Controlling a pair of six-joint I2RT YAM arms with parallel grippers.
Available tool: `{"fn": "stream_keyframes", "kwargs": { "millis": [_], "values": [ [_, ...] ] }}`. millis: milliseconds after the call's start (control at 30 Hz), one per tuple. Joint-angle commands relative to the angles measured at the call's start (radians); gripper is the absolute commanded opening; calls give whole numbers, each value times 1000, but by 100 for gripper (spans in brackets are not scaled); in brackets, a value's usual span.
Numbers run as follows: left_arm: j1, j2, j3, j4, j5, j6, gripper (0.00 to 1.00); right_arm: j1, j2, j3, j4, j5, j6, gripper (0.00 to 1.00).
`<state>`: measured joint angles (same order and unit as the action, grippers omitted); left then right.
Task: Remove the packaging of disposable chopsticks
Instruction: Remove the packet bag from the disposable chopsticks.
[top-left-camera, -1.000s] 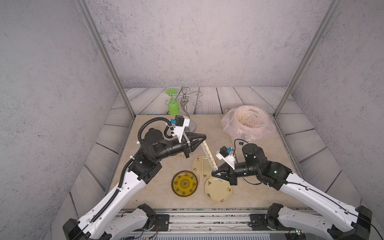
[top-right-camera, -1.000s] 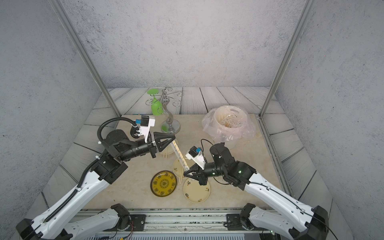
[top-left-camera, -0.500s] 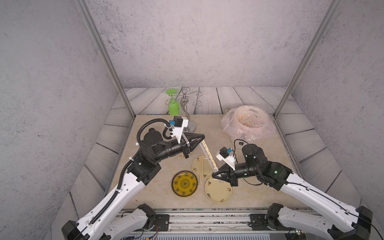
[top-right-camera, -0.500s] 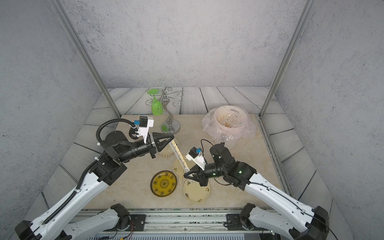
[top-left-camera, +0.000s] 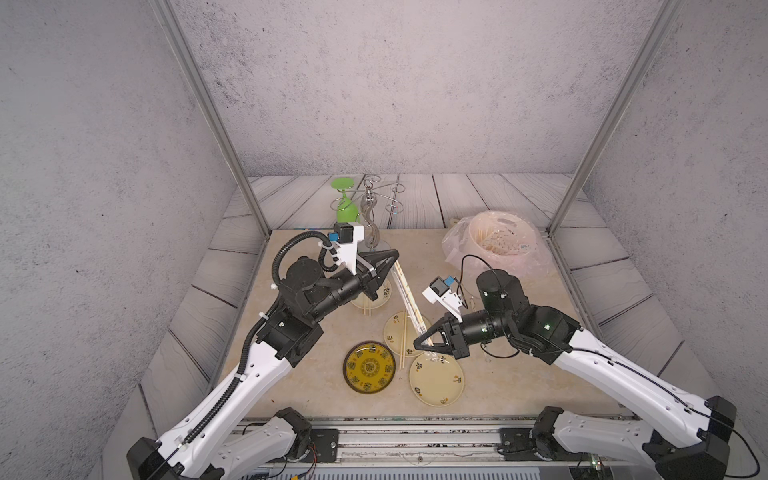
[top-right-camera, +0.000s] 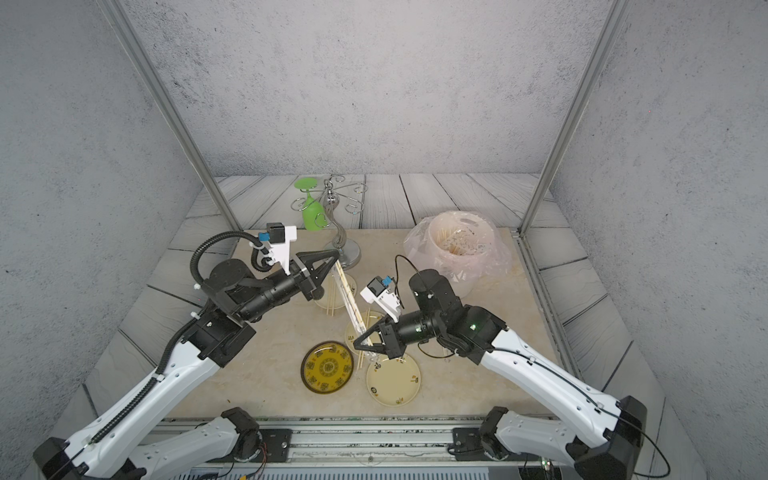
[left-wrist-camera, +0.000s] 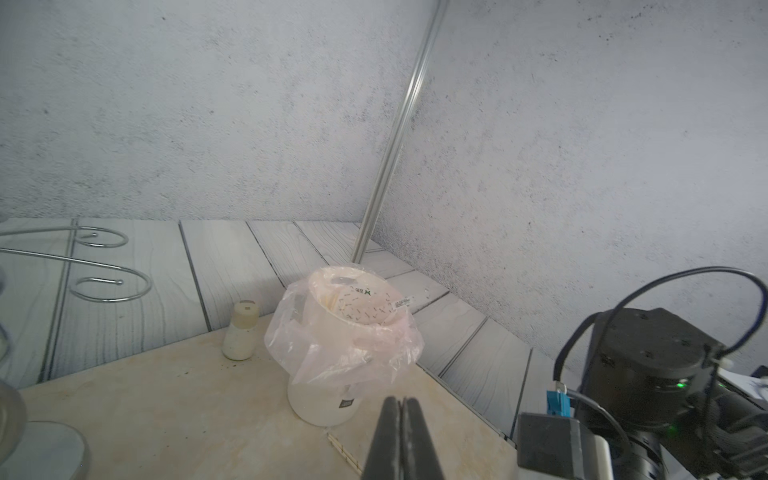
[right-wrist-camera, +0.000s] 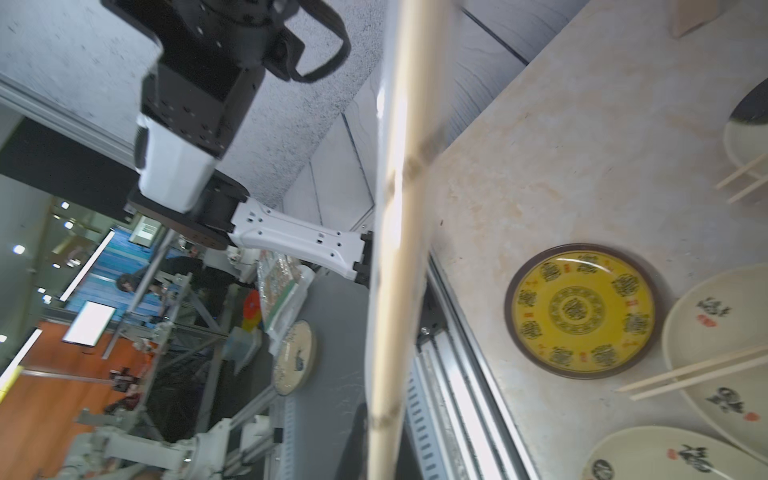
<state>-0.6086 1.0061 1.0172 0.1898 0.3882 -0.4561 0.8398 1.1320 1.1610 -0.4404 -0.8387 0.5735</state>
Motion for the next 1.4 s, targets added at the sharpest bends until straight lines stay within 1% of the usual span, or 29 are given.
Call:
{"fn": "stream_keyframes", "kwargs": {
  "millis": [0, 67, 233, 400, 567, 667, 767, 833, 900, 1000, 1100, 1233, 1367],
  "values": [
    [-19, 42, 8, -158, 29, 11, 0, -1, 38, 176, 120, -9, 108, 0],
    [-32, 38, 1, -148, 23, 14, 0, -5, 70, 233, 71, 60, 108, 0],
    [-63, 49, 12, -174, 24, 5, 0, -46, 146, 270, 179, 131, 146, 0],
    [-87, 26, 0, -169, 11, 4, 0, -60, 242, 323, 231, 127, 161, 0],
    [-100, -13, -35, -154, -27, -32, 0, -85, 231, 306, 276, 189, 156, 0],
    [-100, -15, -50, -148, -29, -46, 0, -115, 235, 322, 288, 196, 154, 0],
    [-99, -18, -56, -133, -27, -56, 0, -120, 259, 347, 262, 182, 143, 0],
    [-99, -34, -55, -137, -34, -44, 0, -119, 254, 316, 272, 171, 153, 0],
    [-95, -68, -71, -119, -57, -29, 0, -117, 233, 271, 228, 186, 121, 0],
    [-64, -102, -70, -125, -75, -15, 0, -119, 170, 191, 147, 255, 57, 0],
    [-22, -125, -80, -102, -62, -32, 0, -120, 118, 143, 82, 303, 7, 0],
    [17, -136, -82, -85, -52, -51, 0, -121, 74, 106, 43, 350, -27, 0],
    [30, -155, -99, -50, -41, -49, 0, -124, 50, 103, 25, 395, -45, 0]
  ]
}}
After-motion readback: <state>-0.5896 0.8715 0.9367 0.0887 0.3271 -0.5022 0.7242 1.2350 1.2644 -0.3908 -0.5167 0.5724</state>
